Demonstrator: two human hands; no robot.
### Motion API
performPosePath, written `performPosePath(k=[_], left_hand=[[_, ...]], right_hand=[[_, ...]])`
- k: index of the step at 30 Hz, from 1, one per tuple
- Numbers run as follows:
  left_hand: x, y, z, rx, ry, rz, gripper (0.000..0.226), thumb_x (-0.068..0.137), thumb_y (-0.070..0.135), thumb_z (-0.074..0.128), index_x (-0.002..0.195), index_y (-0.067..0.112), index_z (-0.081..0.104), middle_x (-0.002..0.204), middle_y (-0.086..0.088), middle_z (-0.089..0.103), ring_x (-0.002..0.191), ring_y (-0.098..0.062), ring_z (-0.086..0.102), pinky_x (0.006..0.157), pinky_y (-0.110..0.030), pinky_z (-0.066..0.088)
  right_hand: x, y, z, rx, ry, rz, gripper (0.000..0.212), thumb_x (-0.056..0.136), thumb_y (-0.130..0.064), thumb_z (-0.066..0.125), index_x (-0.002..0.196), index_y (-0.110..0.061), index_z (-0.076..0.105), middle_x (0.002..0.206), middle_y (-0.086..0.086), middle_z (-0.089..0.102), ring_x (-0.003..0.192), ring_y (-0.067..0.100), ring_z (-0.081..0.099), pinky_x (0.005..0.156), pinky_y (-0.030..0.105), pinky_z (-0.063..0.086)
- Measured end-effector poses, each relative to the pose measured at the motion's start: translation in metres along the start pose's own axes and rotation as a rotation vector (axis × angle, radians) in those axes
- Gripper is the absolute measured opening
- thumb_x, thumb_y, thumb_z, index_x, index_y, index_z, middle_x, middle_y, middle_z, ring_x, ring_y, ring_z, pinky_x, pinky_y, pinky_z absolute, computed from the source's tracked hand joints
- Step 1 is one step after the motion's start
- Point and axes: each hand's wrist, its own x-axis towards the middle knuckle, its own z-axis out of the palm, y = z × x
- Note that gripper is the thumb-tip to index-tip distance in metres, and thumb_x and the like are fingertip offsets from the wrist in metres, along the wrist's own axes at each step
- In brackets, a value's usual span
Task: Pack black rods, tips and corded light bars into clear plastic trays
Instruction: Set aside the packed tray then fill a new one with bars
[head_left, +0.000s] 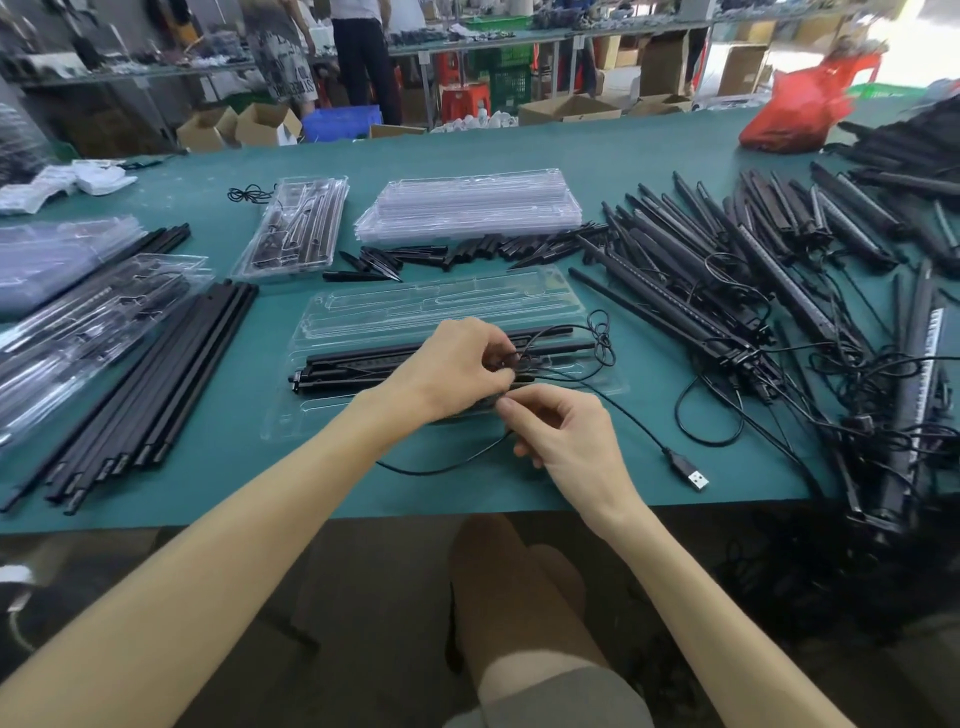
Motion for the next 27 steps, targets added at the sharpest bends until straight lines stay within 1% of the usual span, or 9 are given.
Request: performPosePath(k=[2, 4, 9, 13, 16, 20, 23, 25, 27], left_hand=[[0.0, -0.001, -0.006, -0.115, 0.057, 0.041, 0.018, 0.088, 0.015, 0.073, 0.106, 0.012, 0.075, 0.09, 0.002, 0.073, 0.075, -0.005, 0.062, 0.075, -0.015, 0.047], [0.0, -0.005, -0.015, -0.286, 0.135, 0.05, 0.016, 0.089, 0.013, 0.075, 0.104, 0.01, 0.074, 0.088, 0.001, 0.072, 0.069, -0.006, 0.062, 0.069, -0.021, 0.051], [0.0, -0.021, -0.039, -0.785, 0.37, -0.143, 0.011, 0.091, 0.009, 0.073, 0.101, 0.008, 0.069, 0.092, -0.006, 0.069, 0.075, -0.013, 0.066, 0.071, -0.031, 0.062], [-0.002, -0.049, -0.052, -1.138, 0.467, -0.391, 0.007, 0.093, 0.008, 0.069, 0.097, 0.002, 0.067, 0.075, -0.003, 0.067, 0.064, -0.012, 0.063, 0.065, -0.024, 0.058], [-0.01, -0.074, -0.056, -1.304, 0.608, -0.48, 0.008, 0.095, 0.001, 0.064, 0.1, -0.005, 0.062, 0.08, -0.008, 0.061, 0.067, -0.017, 0.062, 0.066, -0.024, 0.059], [-0.022, -0.104, -0.058, -1.156, 0.707, -0.579, 0.008, 0.094, -0.002, 0.064, 0.091, -0.002, 0.058, 0.079, -0.011, 0.055, 0.067, -0.022, 0.06, 0.064, -0.025, 0.06], [-0.025, -0.119, -0.062, -0.954, 0.741, -0.662, 0.022, 0.094, -0.003, 0.064, 0.078, 0.006, 0.051, 0.078, -0.012, 0.054, 0.058, -0.021, 0.054, 0.065, -0.025, 0.057], [-0.025, -0.128, -0.068, -0.833, 0.742, -0.717, 0.022, 0.09, -0.008, 0.06, 0.079, 0.008, 0.049, 0.091, -0.014, 0.054, 0.06, -0.017, 0.046, 0.06, -0.021, 0.05], [-0.024, -0.131, -0.076, -0.686, 0.729, -0.819, 0.011, 0.088, -0.007, 0.056, 0.093, 0.001, 0.05, 0.117, -0.014, 0.047, 0.072, -0.016, 0.036, 0.072, -0.025, 0.045]], right_hand=[[0.0, -0.002, 0.001, 0.003, 0.022, 0.003, 0.017, 0.097, -0.031, 0.065, 0.086, -0.024, 0.075, 0.067, -0.002, 0.068, 0.054, 0.008, 0.061, 0.05, 0.022, 0.045], [-0.001, -0.004, 0.002, 0.009, 0.043, 0.011, 0.028, 0.102, -0.036, 0.057, 0.087, -0.021, 0.076, 0.065, -0.001, 0.068, 0.053, 0.008, 0.061, 0.05, 0.02, 0.046], [0.0, -0.006, 0.002, 0.063, 0.05, 0.032, 0.041, 0.104, -0.042, 0.047, 0.091, -0.014, 0.073, 0.072, 0.007, 0.068, 0.061, 0.031, 0.065, 0.054, 0.029, 0.05], [0.0, -0.005, 0.004, 0.034, 0.046, 0.037, 0.036, 0.105, -0.037, 0.049, 0.092, -0.014, 0.072, 0.073, 0.007, 0.068, 0.056, 0.019, 0.061, 0.053, 0.027, 0.05], [-0.001, -0.005, 0.004, 0.002, 0.037, 0.031, 0.031, 0.105, -0.032, 0.05, 0.093, -0.015, 0.072, 0.074, 0.005, 0.068, 0.057, 0.01, 0.061, 0.053, 0.024, 0.048], [-0.002, -0.006, 0.004, -0.028, 0.029, 0.024, 0.028, 0.105, -0.029, 0.05, 0.094, -0.015, 0.073, 0.074, 0.002, 0.068, 0.057, 0.007, 0.061, 0.053, 0.02, 0.048], [-0.002, -0.006, 0.004, -0.035, 0.026, 0.028, 0.027, 0.105, -0.027, 0.051, 0.095, -0.016, 0.073, 0.073, 0.001, 0.069, 0.057, 0.006, 0.061, 0.053, 0.019, 0.048], [-0.003, -0.006, 0.004, -0.038, 0.025, 0.031, 0.026, 0.105, -0.027, 0.051, 0.095, -0.016, 0.073, 0.073, 0.0, 0.069, 0.057, 0.007, 0.061, 0.053, 0.019, 0.047], [-0.003, -0.006, 0.004, -0.046, 0.026, 0.03, 0.025, 0.104, -0.026, 0.052, 0.094, -0.017, 0.073, 0.073, -0.001, 0.069, 0.056, 0.006, 0.061, 0.053, 0.018, 0.047]])
